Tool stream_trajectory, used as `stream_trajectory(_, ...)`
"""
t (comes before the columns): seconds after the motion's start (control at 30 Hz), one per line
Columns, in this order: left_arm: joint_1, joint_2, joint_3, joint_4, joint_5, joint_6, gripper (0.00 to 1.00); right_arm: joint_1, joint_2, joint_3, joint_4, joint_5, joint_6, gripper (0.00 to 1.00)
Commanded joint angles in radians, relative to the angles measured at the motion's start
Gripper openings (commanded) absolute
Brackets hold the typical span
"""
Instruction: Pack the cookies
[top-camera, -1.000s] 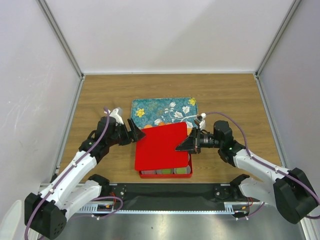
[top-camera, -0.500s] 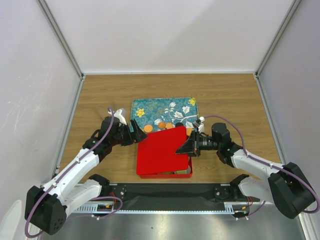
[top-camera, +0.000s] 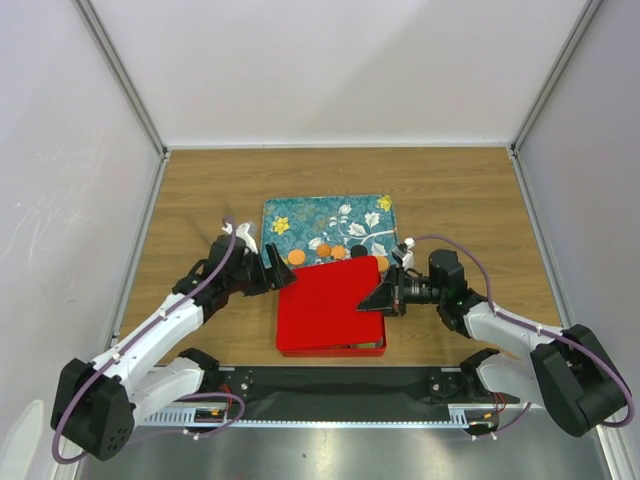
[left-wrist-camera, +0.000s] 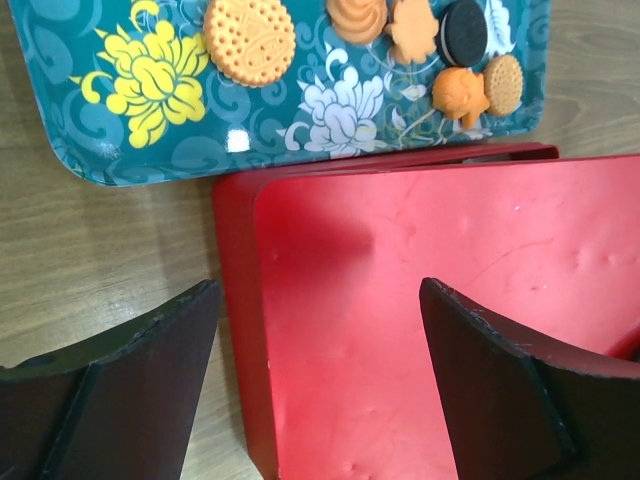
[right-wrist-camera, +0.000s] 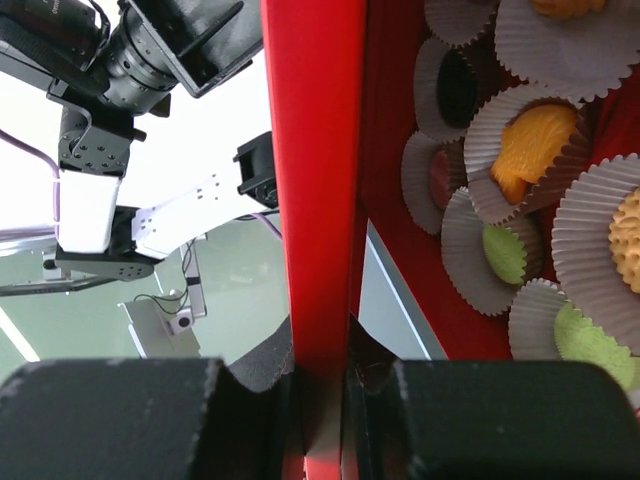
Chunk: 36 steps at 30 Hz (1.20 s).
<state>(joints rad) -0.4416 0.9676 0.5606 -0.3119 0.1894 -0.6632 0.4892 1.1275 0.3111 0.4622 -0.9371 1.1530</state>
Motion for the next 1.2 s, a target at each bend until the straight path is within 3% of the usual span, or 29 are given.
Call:
stream_trajectory(0.0,-0.014,0.011,-0.01,0.05,-0.01,0.002,0.87,-0.029,-0.002,-0.009,0.03,-0.014,-0.044,0.12)
stream_trajectory(0.5,-0.048,0.051,-0.037,0.085,-0.019,-0.009,0.86,-0.093,0.032,-0.04,-0.04,-0.023,-0.145,0.33)
stream_trajectory(1.17,-0.078,0.054,-0.056,0.111,-0.015,-0.03,0.86,-0.301,-0.011,-0.033,-0.33,-0.049,-0.364,0.35)
